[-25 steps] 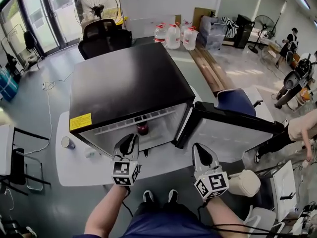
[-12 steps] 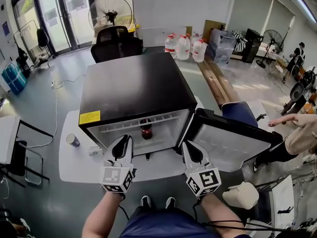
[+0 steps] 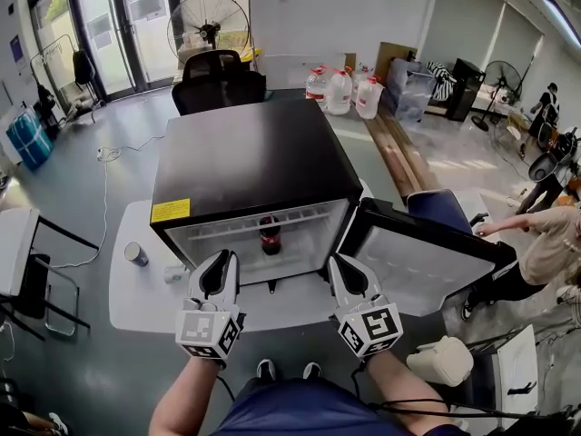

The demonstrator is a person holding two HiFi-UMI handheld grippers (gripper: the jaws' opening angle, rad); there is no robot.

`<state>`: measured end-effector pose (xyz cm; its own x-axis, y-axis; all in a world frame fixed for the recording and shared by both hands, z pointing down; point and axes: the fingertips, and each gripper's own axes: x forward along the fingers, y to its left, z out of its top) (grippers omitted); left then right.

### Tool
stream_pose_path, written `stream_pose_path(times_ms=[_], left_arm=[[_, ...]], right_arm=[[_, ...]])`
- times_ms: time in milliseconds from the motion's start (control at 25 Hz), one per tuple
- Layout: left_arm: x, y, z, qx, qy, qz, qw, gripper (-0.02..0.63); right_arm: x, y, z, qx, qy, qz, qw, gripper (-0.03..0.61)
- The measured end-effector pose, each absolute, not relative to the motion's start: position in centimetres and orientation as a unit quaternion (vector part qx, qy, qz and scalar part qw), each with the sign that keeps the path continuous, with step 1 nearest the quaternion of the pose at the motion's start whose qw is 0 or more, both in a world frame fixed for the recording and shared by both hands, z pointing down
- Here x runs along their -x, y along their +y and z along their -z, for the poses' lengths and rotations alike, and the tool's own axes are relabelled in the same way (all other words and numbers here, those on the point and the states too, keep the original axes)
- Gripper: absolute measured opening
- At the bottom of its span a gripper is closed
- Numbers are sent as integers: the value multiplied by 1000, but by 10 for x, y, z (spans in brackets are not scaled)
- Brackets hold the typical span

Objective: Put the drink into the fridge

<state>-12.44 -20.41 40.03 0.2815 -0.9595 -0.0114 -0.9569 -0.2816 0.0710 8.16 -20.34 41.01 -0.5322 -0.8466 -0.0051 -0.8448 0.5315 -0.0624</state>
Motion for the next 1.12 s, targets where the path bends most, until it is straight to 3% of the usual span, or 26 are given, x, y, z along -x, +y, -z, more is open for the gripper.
stream_pose_path(times_ms=[1120], left_arm=[[128,-212,-404,-804,-591,45,48,43]], right_arm=[[-69,-205,-406,484,875,29,17,3]])
